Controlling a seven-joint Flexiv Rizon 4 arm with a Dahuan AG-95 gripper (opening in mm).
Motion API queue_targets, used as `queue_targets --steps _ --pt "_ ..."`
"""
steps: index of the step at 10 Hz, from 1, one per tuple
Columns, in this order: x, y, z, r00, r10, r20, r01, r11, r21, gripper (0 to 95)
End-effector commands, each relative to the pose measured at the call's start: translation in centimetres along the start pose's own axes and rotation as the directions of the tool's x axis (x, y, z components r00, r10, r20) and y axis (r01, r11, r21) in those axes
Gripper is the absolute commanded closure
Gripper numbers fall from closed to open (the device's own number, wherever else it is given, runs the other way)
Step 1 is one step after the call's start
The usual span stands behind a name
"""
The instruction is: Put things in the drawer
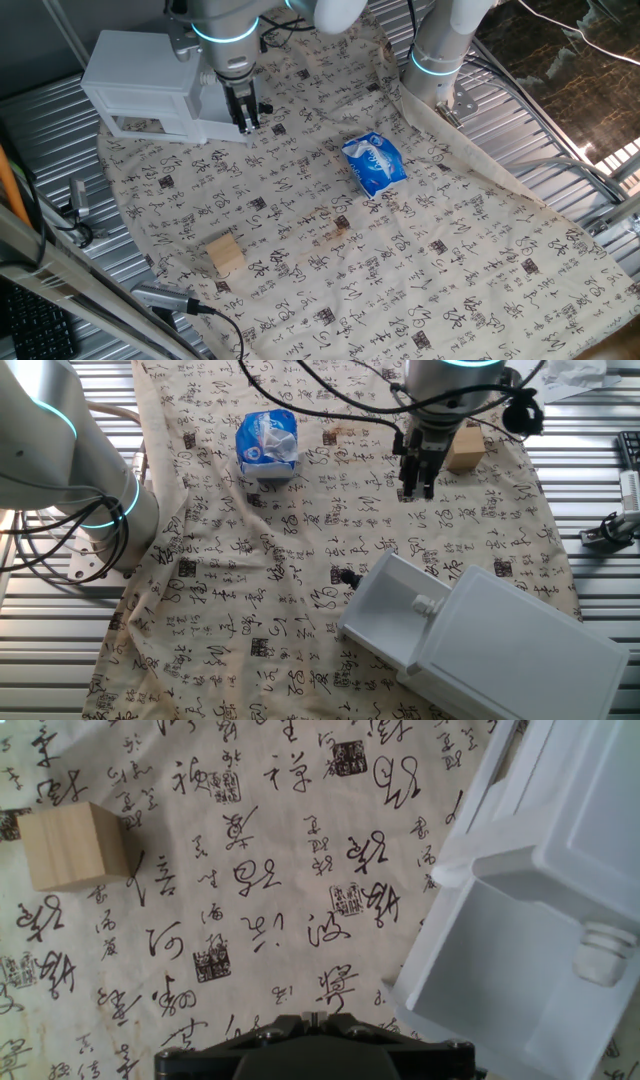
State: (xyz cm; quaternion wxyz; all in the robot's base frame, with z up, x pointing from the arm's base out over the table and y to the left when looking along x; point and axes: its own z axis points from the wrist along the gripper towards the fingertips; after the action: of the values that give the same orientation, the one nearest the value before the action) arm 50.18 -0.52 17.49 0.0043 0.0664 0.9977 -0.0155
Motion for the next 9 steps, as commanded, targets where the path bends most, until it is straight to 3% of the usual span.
queue_targets --steps 1,5,8,9 --pt "0.28 -0.07 -0.12 1.000 0.005 -0.003 -0.005 1.000 -0.003 95.0" --pt "0.27 -0.12 -0.21 1.000 -0.006 -0.025 0.006 1.000 -0.005 95.0" --pt "0.35 -0.10 -0.36 0.994 0.006 -0.112 -0.007 1.000 -0.002 95.0" --pt "0.27 -0.20 -0.29 0.993 0.043 -0.114 -0.044 0.999 -0.007 95.0"
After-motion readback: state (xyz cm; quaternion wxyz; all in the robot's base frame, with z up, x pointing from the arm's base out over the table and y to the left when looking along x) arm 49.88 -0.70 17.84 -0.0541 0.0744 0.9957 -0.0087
